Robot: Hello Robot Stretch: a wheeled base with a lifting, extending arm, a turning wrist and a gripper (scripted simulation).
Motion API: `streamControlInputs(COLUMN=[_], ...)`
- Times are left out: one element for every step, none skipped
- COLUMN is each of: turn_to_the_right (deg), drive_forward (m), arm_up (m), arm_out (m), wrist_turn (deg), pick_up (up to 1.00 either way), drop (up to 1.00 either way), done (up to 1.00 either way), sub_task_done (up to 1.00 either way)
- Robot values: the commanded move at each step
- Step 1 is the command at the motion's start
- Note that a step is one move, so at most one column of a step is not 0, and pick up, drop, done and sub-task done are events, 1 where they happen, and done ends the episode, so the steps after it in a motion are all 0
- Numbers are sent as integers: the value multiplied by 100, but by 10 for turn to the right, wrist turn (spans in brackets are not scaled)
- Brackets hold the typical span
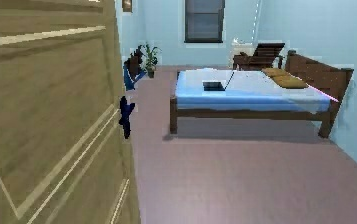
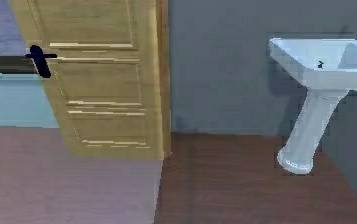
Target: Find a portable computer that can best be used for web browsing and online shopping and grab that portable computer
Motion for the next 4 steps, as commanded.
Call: streamControlInputs(turn_to_the_right=[450, 450, 0, -450], drive_forward=[0, 0, 20, 0], arm_up=[0, 0, 0, 0], arm_out=[0, 0, 0, 0], wrist_turn=[0, 0, 0, 0], pick_up=[0, 0, 0, 0], drop=[0, 0, 0, 0], done=[0, 0, 0, 0], sub_task_done=[0, 0, 0, 0])
